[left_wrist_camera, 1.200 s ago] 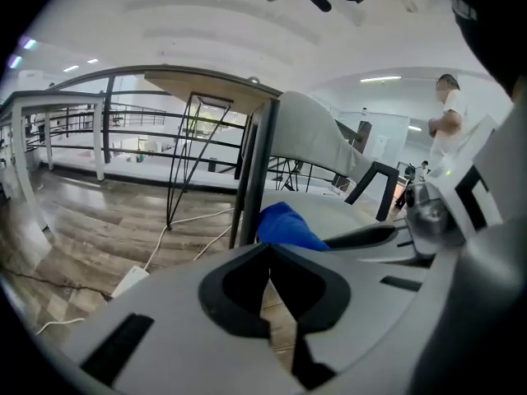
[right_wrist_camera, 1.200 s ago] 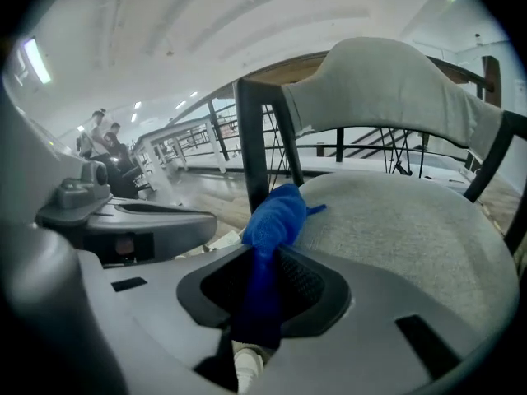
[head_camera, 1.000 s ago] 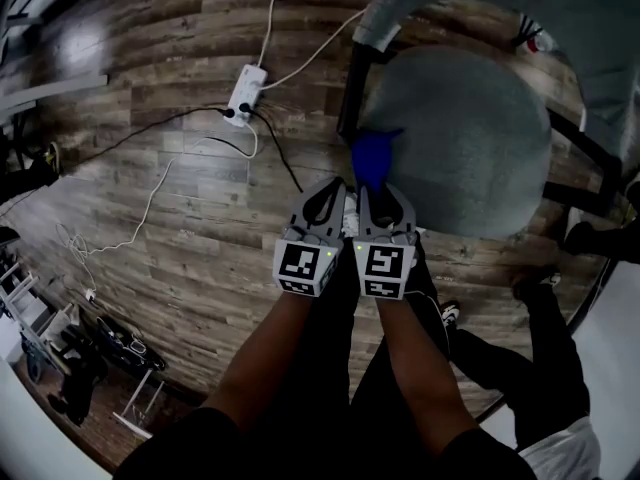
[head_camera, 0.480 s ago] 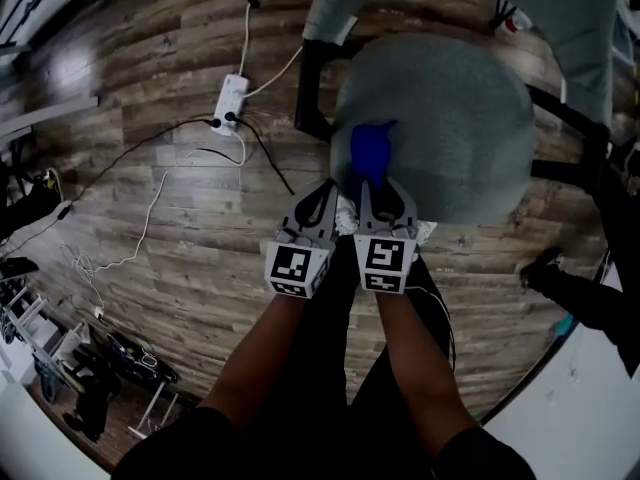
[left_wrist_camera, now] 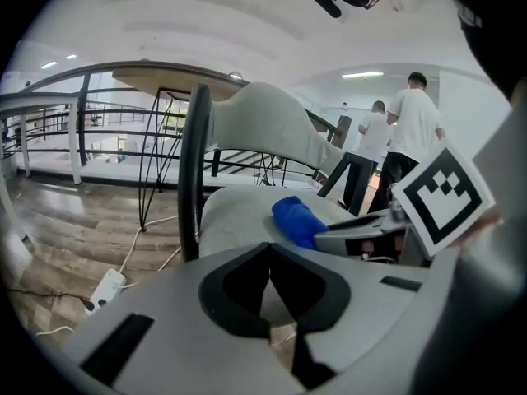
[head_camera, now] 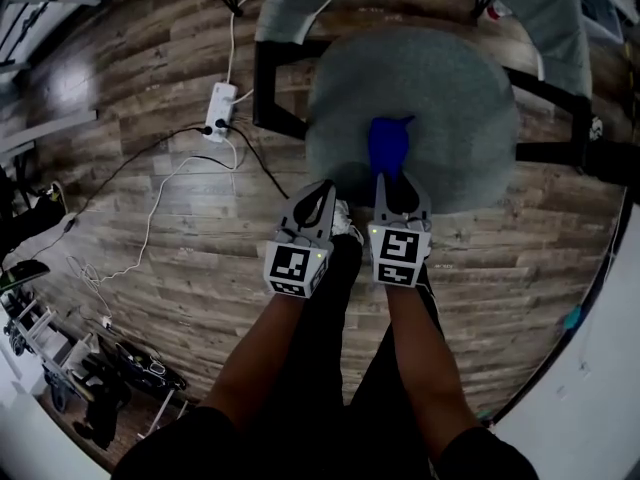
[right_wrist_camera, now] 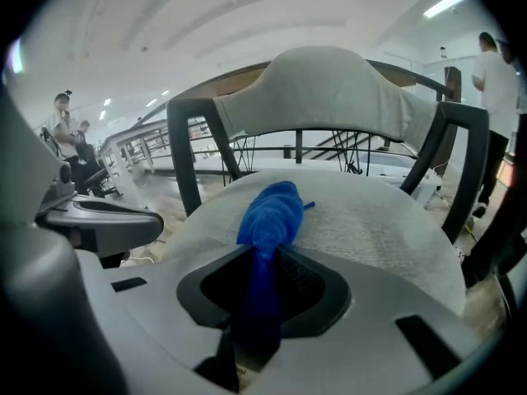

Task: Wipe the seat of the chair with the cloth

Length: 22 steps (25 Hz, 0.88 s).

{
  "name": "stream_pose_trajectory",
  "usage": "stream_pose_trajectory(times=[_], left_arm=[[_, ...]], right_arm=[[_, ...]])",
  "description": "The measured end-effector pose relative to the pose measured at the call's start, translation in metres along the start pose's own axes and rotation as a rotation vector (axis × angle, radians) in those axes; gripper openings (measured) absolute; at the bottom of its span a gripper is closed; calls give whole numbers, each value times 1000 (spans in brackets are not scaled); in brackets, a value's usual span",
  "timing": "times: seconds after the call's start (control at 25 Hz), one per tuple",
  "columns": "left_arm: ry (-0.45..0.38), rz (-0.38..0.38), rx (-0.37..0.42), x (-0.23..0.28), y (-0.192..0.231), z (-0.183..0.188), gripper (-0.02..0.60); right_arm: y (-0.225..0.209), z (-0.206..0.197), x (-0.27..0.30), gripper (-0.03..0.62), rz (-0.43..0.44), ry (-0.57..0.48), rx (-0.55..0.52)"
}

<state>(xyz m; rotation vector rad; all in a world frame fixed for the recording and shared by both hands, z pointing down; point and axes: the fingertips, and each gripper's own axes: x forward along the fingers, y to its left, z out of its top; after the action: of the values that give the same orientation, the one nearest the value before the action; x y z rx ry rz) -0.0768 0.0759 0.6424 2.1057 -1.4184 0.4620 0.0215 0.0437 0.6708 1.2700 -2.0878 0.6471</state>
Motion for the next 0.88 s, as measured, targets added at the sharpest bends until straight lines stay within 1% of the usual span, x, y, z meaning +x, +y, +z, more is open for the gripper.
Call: stream_pose_trajectory(times=[0.28, 0.52, 0.64, 0.88], left_arm=[[0, -30, 37, 10, -39, 1, 6], [-1, -50, 89, 20, -64, 8, 6], [2, -50, 85, 26, -80, 7, 6], [3, -61, 72, 31, -117, 9, 6]], right_arm=[[-43, -11, -20, 92, -57, -10, 62], [-86, -25, -37, 92, -90, -17, 60], [-107, -31, -44, 92, -101, -15, 54], [-145, -40, -57, 91, -135, -5, 74]])
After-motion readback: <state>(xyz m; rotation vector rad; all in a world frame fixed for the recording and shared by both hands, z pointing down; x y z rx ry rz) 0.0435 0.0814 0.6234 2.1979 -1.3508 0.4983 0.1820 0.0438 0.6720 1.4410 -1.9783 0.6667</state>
